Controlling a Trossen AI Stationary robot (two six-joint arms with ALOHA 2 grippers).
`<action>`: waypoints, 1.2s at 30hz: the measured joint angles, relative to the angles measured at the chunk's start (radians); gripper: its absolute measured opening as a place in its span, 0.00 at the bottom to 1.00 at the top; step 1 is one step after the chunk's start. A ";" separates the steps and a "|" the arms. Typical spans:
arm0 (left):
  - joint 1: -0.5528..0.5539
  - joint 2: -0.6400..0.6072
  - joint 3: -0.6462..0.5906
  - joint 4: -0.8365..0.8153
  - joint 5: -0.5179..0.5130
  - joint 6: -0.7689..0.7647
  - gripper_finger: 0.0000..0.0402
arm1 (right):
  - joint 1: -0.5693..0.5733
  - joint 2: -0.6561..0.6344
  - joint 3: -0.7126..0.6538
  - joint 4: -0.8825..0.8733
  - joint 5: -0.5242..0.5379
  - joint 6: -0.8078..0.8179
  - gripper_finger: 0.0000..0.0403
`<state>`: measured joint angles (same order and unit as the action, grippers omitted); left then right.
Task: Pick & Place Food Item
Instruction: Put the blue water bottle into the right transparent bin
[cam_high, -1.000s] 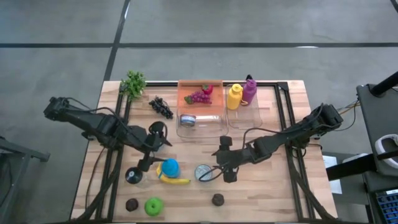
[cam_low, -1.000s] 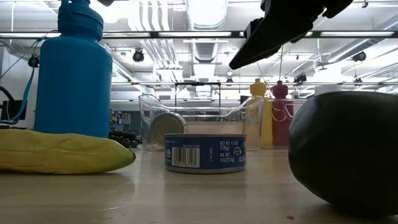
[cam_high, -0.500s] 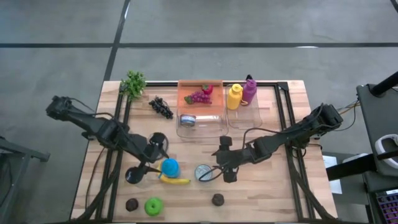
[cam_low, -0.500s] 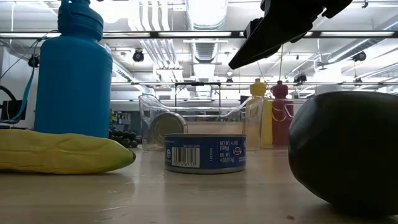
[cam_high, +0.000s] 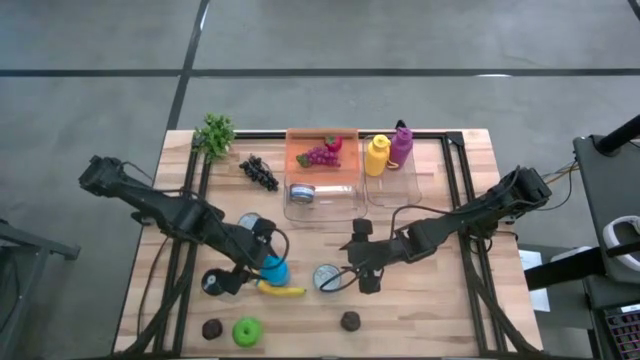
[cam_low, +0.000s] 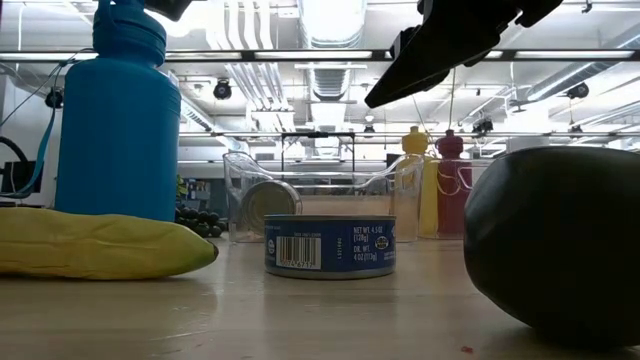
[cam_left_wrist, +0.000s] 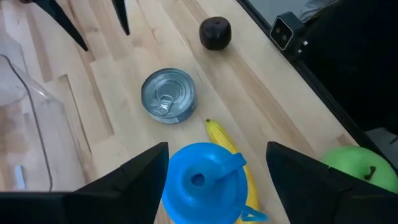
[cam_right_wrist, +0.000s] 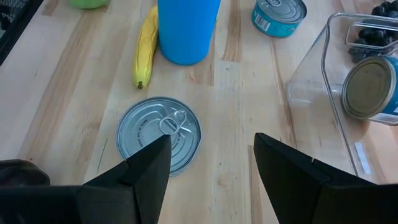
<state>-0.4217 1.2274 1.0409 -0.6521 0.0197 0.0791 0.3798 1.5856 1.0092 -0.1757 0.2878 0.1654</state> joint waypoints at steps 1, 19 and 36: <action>0.001 0.000 0.000 0.000 0.000 0.002 0.66 | 0.000 0.000 0.000 0.000 0.000 0.000 0.56; 0.045 -0.002 -0.001 -0.003 0.000 0.029 0.29 | 0.000 0.000 0.000 0.002 0.000 0.009 0.56; 0.045 -0.002 -0.045 0.019 0.003 0.015 0.23 | 0.000 0.000 0.000 0.001 0.000 0.008 0.56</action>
<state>-0.3771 1.2251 0.9955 -0.6327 0.0231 0.0940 0.3798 1.5856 1.0092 -0.1745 0.2878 0.1730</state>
